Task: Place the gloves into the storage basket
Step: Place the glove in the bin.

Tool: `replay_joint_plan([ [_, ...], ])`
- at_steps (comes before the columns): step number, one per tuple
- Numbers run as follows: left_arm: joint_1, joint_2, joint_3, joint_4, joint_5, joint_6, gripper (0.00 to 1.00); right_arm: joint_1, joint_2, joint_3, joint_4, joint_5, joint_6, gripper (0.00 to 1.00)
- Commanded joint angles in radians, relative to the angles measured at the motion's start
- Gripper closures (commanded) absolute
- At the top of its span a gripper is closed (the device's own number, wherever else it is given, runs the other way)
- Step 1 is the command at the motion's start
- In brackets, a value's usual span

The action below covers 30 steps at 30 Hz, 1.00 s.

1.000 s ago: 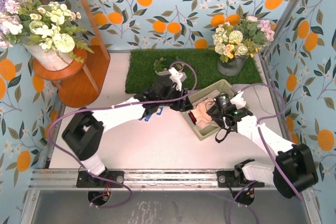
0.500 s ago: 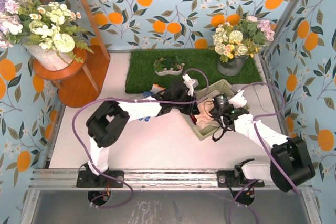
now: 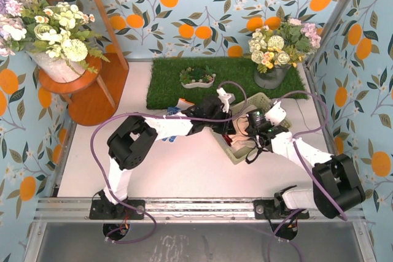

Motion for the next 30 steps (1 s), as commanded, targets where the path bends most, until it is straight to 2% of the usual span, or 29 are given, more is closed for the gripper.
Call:
replay_joint_plan([
  [1, -0.017, 0.034, 0.05, 0.033, 0.041, -0.005, 0.82, -0.002, -0.005, -0.007, 0.105, 0.059, -0.085, 0.66],
  [9, -0.024, 0.089, 0.073, 0.018, 0.06, -0.006, 0.88, -0.003, -0.022, -0.011, 0.159, 0.061, -0.212, 0.65],
  [14, -0.028, 0.145, 0.104, 0.006, 0.079, -0.022, 0.91, -0.006, 0.007, -0.011, 0.153, 0.064, -0.203, 0.63],
  [23, -0.03, 0.155, 0.115, -0.031, 0.047, -0.015, 0.92, -0.051, 0.09, 0.004, 0.134, 0.064, -0.17, 0.63],
  [30, -0.031, 0.146, 0.129, -0.057, 0.022, -0.001, 0.91, -0.062, 0.053, 0.011, 0.127, 0.077, -0.201, 0.63],
])
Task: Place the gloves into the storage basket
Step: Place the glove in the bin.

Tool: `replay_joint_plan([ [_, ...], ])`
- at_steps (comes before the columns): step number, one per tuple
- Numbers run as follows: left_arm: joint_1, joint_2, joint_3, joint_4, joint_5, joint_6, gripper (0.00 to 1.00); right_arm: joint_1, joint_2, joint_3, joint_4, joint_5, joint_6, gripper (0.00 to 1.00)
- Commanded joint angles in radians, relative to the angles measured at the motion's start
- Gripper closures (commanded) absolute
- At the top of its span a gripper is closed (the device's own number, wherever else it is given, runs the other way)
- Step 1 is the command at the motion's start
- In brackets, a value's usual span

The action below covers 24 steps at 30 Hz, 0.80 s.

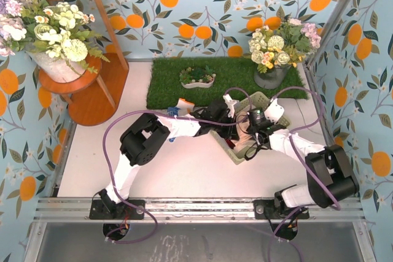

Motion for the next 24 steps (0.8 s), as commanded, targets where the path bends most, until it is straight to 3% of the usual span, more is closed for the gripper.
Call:
replay_joint_plan([
  [1, -0.007, -0.008, 0.037, -0.052, -0.04, 0.021, 0.91, -0.019, -0.045, 0.02, 0.017, 0.065, -0.038, 0.63],
  [6, -0.008, -0.021, 0.031, -0.053, -0.043, 0.024, 0.91, -0.054, -0.057, 0.031, 0.017, 0.063, -0.082, 0.62],
  [10, -0.011, -0.036, 0.052, -0.052, -0.034, 0.034, 0.86, -0.076, -0.104, 0.044, -0.004, 0.042, -0.123, 0.53],
  [17, -0.014, -0.094, 0.141, -0.054, -0.018, 0.058, 0.57, -0.086, -0.328, 0.047, -0.056, -0.068, -0.215, 0.37],
  [24, -0.013, -0.265, 0.127, -0.098, -0.094, 0.107, 0.38, -0.085, -0.505, 0.092, -0.21, -0.162, -0.256, 0.33],
])
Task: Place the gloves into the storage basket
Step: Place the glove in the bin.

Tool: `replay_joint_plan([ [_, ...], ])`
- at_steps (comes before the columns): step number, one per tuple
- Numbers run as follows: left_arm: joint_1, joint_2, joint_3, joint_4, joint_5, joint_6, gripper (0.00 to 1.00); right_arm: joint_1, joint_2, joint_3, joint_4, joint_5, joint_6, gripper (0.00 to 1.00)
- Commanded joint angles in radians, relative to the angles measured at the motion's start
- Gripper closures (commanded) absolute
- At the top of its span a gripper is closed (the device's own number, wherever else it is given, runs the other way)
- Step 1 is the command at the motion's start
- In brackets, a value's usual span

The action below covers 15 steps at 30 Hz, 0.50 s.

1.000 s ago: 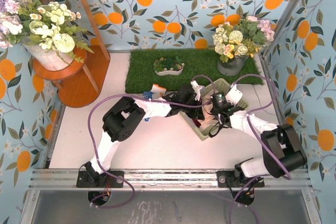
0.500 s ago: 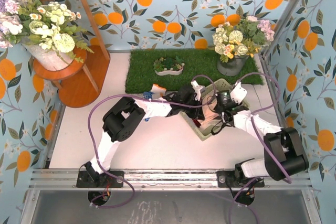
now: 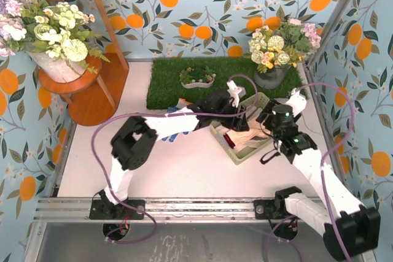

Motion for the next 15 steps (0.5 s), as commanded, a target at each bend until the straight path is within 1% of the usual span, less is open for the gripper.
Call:
replay_joint_plan([
  [1, -0.002, -0.209, 0.01, -0.024, -0.088, 0.063, 0.37, -0.006, -0.077, 0.067, -0.11, -0.08, -0.05, 0.33],
  [6, 0.013, -0.396, -0.096, -0.147, -0.315, 0.098, 0.29, -0.006, -0.143, 0.091, -0.177, -0.18, -0.059, 0.33],
  [9, 0.053, -0.492, -0.192, -0.202, -0.413, 0.075, 0.28, -0.005, -0.169, 0.103, -0.207, -0.244, -0.055, 0.33],
  [11, 0.103, -0.545, -0.269, -0.211, -0.442, 0.038, 0.27, -0.005, -0.179, 0.116, -0.226, -0.288, -0.056, 0.33],
  [15, 0.231, -0.608, -0.414, -0.175, -0.418, -0.016, 0.27, -0.002, -0.187, 0.147, -0.257, -0.393, -0.057, 0.33],
])
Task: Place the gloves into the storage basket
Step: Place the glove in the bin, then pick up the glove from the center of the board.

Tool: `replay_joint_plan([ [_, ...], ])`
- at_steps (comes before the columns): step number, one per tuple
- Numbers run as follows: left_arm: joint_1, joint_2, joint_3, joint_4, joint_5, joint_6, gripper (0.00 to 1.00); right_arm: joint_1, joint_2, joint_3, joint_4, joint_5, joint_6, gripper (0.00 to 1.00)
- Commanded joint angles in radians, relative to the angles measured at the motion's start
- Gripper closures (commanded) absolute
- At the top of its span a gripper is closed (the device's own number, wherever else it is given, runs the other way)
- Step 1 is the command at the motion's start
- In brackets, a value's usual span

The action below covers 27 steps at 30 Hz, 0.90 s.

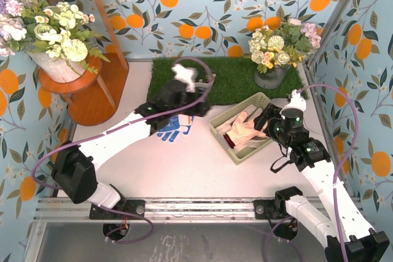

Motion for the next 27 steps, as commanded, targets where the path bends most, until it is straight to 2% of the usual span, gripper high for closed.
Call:
replay_joint_plan([
  [1, 0.124, -0.023, -0.131, -0.038, -0.083, -0.051, 0.27, 0.0, -0.017, 0.07, -0.03, -0.163, -0.015, 0.33],
  [5, 0.199, 0.041, -0.166, -0.029, -0.109, -0.029, 0.28, 0.044, -0.007, 0.064, -0.03, -0.225, 0.009, 0.33],
  [10, 0.274, 0.127, -0.174, 0.035, -0.104, -0.012, 0.32, 0.185, 0.023, 0.048, -0.029, -0.126, 0.045, 0.32],
  [13, 0.305, 0.169, -0.173, 0.068, -0.105, -0.004, 0.41, 0.231, 0.059, 0.035, 0.003, -0.114, 0.071, 0.32],
  [18, 0.361, 0.247, -0.182, 0.097, -0.099, -0.007, 0.45, 0.283, 0.123, 0.039, 0.032, -0.106, 0.085, 0.33],
  [23, 0.372, 0.321, -0.185, 0.171, 0.001, -0.019, 0.59, 0.302, 0.157, 0.056, 0.011, -0.064, 0.086, 0.33],
  [27, 0.372, 0.299, -0.194, 0.197, -0.027, -0.02, 0.68, 0.307, 0.145, 0.066, -0.004, -0.046, 0.087, 0.33],
])
